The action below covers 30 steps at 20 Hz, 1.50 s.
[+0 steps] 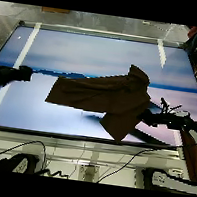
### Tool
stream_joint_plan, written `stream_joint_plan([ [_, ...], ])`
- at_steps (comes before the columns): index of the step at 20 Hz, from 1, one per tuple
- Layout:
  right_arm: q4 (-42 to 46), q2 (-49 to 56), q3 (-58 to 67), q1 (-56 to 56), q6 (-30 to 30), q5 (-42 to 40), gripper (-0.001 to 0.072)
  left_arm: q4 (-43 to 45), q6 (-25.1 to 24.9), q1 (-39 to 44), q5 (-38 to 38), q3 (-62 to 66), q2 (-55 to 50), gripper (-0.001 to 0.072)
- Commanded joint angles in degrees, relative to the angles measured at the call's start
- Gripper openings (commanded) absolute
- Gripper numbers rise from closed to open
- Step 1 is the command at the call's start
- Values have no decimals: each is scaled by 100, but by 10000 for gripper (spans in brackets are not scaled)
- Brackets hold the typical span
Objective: Fold the clothes and pants, and hang the long-sleeved shirts on hangers.
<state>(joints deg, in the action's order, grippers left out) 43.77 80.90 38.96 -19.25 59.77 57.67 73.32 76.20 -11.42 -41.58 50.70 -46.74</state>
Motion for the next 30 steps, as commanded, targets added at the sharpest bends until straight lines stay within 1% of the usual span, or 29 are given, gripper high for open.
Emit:
stream_joint_plan([
  [1, 188, -61, 9, -52, -251, 304, 166, -2, 11, -278, -852, -2, -245, 693],
  [4, 26, -63, 9, -52, -245, -35, 165, -2, 9, -380, -1078, -2, -625, 691],
  [5, -92, -63, 9, -52, -247, -114, 163, -2, 9, -380, -1075, -2, -778, 666],
  [6, -236, -76, 9, -44, -256, -138, 130, -4, 11, -380, -1078, -2, -933, 611],
  [7, -361, -109, 9, -28, -365, -111, 15, -4, 11, -380, -1078, -2, -1108, 585],
  [10, -435, -348, 9, 98, -457, -201, 10, -103, 11, -380, -1082, -2, -1657, 575],
  [12, -439, -568, 9, 199, -455, -376, 10, -407, 0, -380, -1141, 0, -2046, 575],
  [13, -446, -680, 9, 249, -452, -439, 11, -577, -90, -380, -1182, -2, -2247, 575],
  [14, -450, -782, 9, 293, -455, -476, 10, -737, -317, -380, -1204, 0, -2463, 570],
  [15, -452, -859, 9, 306, -455, -461, 11, -885, -549, -382, -1252, 0, -2653, 478],
  [16, -439, -918, 9, 313, -455, -446, 11, -1008, -695, -382, -1314, 0, -2839, 445],
  [19, -446, -966, 9, 323, -455, -422, 11, -1266, -986, -402, -1475, 0, -3274, 445],
  [22, -448, -966, 9, 323, -455, -409, 11, -1696, -1268, -636, -1499, 0, -3574, 446],
  [25, -448, -966, 9, 323, -455, -413, 11, -1853, -1292, -979, -1478, 0, -3775, 446],
  [27, -446, -966, 9, 323, -455, -420, 11, -2013, -1421, -1082, -1482, 0, -3906, 442],
  [29, -448, -966, 9, 323, -452, -422, 11, -2457, -1814, -1078, -1482, 0, -4054, 398],
  [30, -450, -966, 9, 323, -452, -420, 11, -2806, -2020, -1040, -1482, 0, -4142, 396],
])
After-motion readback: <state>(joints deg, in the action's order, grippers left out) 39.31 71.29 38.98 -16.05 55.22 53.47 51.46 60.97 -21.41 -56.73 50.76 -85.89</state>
